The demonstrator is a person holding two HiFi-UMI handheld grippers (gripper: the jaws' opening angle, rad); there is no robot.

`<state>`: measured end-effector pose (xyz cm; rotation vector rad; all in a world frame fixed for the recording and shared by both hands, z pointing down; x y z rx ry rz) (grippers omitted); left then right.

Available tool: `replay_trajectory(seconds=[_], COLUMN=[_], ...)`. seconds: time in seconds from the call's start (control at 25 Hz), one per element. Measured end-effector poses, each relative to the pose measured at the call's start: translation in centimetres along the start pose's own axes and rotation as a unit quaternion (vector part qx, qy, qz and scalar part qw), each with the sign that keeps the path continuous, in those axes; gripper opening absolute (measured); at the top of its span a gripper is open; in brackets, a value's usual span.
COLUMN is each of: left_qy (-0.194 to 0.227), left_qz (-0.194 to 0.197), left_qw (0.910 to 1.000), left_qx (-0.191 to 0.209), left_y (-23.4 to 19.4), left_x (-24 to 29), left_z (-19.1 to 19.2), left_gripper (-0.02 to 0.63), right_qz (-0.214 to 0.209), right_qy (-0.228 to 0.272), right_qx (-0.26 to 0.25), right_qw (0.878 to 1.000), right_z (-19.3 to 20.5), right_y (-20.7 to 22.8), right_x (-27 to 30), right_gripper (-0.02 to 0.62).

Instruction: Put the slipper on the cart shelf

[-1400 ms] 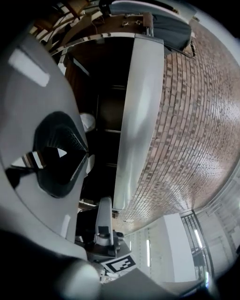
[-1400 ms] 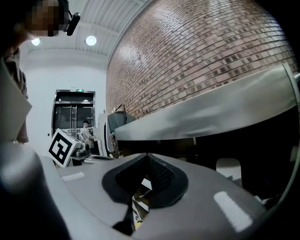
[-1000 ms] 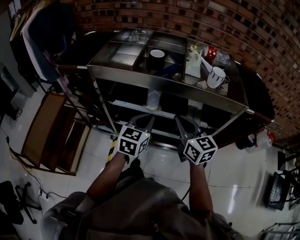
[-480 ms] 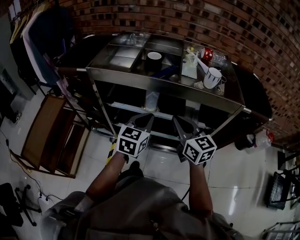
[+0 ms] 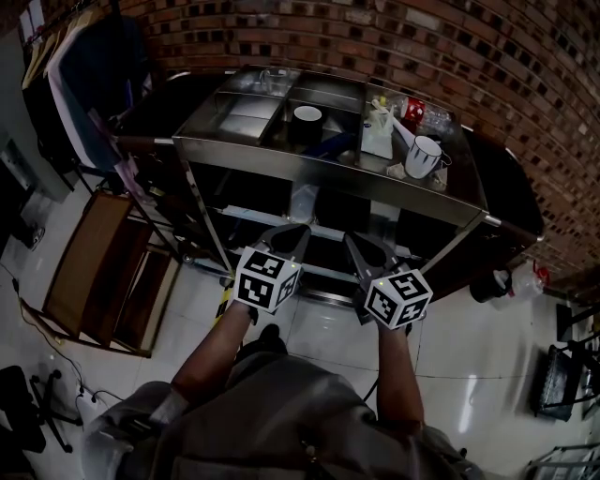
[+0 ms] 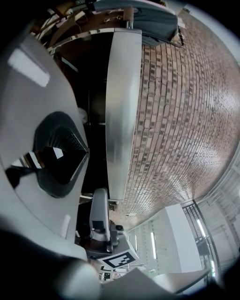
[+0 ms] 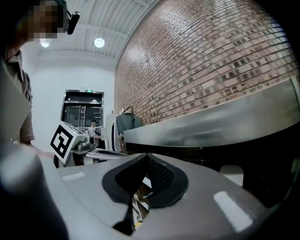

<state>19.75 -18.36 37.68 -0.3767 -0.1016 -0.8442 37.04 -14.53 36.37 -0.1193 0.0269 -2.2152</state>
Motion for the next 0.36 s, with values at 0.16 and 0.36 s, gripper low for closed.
replay_trajectory(seconds=[0.16, 0.36], left_qy=[0.0, -0.006], left_qz=[0.0, -0.001], left_qw=[1.0, 1.0], left_qx=[0.0, -0.002], left_y=[0.08, 0.07], left_x=[0.06, 0.3], left_z=[-0.11, 0.16], left_gripper=[0.008, 0.008], right_qz=[0.0, 0.0], right_qy=[0.002, 0.005], right_qx=[0.002, 0.003], right_qw=[1.0, 1.0], right_z=[-0.13, -0.19], right_y=[0.06, 0.14], right_x=[-0.03, -0.06], right_gripper=[-0.003, -0.003])
Point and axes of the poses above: the fingertips, and each gripper's own axes: x forward along the fingers, y to its right, z out of its underside, the point moved 8 cm from there along -x, backward along the fingers, and after that the axes turned 12 degrees about -x, right-handed, at the moved point
